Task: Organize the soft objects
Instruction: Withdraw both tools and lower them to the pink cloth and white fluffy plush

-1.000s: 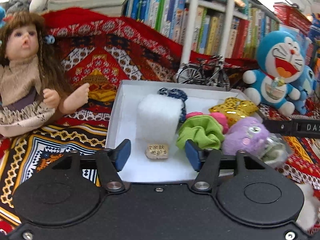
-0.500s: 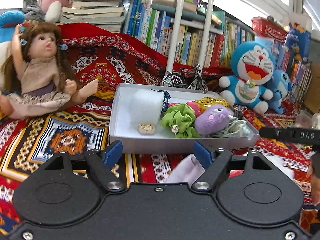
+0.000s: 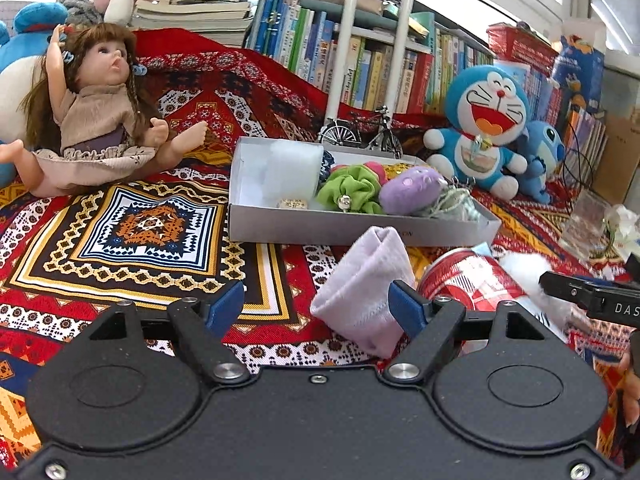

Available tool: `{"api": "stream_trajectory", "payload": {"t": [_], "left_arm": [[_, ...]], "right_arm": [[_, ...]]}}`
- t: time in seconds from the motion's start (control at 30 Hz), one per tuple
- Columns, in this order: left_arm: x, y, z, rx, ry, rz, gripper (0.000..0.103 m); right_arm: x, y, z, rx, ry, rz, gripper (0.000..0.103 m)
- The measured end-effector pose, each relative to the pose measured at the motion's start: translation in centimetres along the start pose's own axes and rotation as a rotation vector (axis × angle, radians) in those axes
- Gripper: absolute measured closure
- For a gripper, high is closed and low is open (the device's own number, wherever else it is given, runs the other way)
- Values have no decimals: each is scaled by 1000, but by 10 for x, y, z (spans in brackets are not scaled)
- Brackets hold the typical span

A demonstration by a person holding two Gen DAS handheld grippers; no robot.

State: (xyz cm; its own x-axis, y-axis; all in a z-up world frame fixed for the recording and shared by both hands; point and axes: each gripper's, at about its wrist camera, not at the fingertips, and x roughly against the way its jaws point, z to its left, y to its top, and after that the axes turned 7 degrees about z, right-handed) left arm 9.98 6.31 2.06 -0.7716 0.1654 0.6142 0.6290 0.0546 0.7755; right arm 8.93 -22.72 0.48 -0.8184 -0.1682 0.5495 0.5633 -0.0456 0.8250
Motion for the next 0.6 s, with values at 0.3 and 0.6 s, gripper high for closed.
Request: {"api": "stream_trajectory", "payload": {"t": [0.3, 0.6], "left_arm": [[-5, -4, -15, -86, 6, -19, 24], [-12, -1, -19, -90, -6, -1, 25]], "right_arm": [[1, -9, 13, 84, 0, 13, 13], [-2, -11, 17, 100, -3, 43, 12]]}}
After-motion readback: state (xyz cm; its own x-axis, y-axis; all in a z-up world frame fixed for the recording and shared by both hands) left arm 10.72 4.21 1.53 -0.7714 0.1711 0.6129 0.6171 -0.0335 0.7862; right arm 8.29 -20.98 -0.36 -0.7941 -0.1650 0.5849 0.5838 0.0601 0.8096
